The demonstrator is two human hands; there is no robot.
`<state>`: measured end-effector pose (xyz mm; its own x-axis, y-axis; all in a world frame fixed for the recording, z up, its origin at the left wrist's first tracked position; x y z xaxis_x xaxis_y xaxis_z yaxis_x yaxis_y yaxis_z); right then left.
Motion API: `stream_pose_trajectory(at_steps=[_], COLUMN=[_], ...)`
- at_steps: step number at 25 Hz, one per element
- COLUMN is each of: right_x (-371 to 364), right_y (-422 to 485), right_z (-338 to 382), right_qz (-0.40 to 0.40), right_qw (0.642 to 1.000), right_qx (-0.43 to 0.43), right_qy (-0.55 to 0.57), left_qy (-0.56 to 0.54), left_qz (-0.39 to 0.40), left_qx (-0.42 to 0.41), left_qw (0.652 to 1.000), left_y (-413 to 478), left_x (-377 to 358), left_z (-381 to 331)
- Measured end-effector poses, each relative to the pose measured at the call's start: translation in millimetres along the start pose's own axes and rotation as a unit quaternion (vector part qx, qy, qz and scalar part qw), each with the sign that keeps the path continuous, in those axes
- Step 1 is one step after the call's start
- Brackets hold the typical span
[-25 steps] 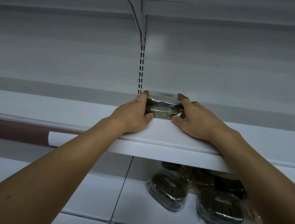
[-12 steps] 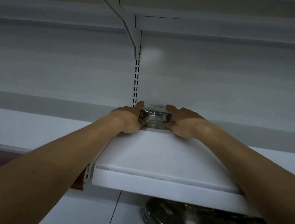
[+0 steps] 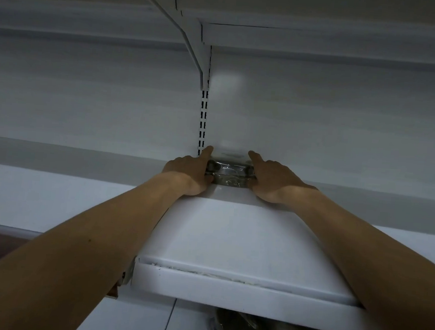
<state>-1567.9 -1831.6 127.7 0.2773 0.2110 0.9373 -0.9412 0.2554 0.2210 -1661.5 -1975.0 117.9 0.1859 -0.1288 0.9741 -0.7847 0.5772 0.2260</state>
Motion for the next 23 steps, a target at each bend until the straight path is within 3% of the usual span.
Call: stream_pose_trajectory(at_steps=[7,13,23], right_x=[4,9,29], right_y=[-25,-78,-201], right_z=[9,29,66], right_qz=[0.008,0.010,-0.078], right_qw=[1.000,1.000,0.990], right_qx=[-0.005,0.013,0.103], right_qy=[-0.022,-0.023,0.056], left_qy=[0.014,-0.028,-0.105], left_qz=[0.062,0.009,-0.052], left_qx=[-0.009,-0.075,-0.137], left_qw=[0.998,0.997,0.984], left_y=[-29,-98,-207], left_x=[0,27,35], left_z=[-7,-28,-50])
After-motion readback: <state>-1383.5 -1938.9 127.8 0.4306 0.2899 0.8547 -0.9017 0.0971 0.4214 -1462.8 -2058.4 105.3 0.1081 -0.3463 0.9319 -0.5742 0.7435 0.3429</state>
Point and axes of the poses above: each hand's wrist, its own y-axis towards the middle knuckle, its own x-axis out of the back of the hand, z = x × y, the point moved 9 cm from there along y, towards the middle knuckle, and after that the axes turned 9 degrees about y, right-handed, at the moved point
